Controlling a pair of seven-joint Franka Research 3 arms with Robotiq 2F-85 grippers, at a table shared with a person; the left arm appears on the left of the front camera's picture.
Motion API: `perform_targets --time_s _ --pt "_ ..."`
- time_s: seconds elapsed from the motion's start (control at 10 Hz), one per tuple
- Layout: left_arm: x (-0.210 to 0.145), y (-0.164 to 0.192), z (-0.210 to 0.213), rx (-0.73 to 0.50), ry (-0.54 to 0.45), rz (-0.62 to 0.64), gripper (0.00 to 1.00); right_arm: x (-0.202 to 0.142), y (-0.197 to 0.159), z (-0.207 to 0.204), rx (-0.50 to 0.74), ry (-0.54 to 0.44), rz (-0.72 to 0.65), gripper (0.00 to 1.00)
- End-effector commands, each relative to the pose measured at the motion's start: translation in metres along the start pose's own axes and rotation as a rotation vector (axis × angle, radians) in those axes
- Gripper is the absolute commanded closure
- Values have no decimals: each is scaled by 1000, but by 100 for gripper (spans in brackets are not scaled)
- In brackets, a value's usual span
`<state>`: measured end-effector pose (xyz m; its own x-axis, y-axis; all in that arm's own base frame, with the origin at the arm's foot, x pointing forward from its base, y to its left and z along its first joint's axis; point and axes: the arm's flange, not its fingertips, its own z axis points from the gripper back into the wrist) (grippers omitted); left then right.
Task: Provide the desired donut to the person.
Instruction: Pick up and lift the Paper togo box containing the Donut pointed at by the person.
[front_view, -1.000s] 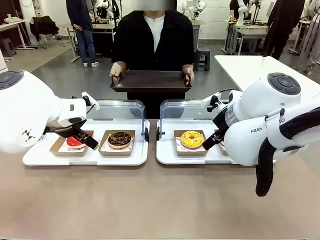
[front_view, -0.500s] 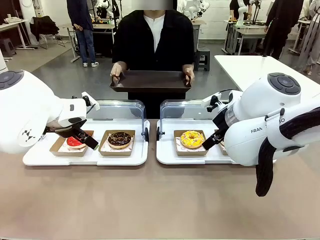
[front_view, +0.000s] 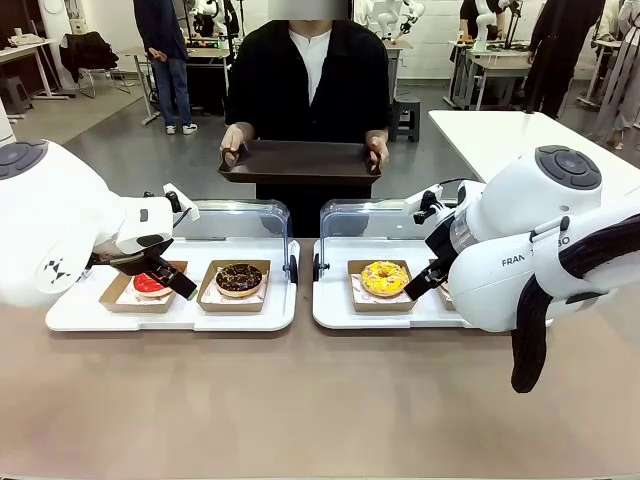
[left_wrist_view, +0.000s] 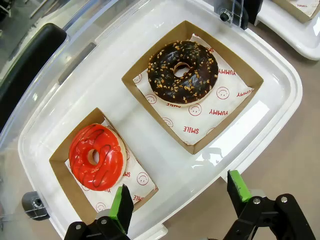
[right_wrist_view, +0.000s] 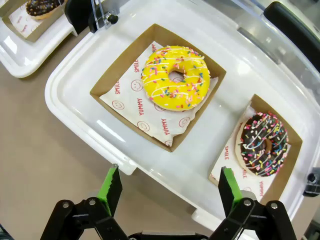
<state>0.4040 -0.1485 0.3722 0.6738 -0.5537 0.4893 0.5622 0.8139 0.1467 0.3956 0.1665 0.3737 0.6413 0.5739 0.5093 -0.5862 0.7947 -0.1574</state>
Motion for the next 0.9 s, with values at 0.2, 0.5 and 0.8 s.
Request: perform_targets --time_s 0.2,0.5,0.8 --pt "0 3 21 8 -2 -25 0 6 -1 26 -18 -15 25 0" --pt "3 24 115 7 10 -85 0 17 -15 107 -43 -14 -22 0" --pt "20 47 192 40 61 -112 0 34 -15 181 -70 81 5 0"
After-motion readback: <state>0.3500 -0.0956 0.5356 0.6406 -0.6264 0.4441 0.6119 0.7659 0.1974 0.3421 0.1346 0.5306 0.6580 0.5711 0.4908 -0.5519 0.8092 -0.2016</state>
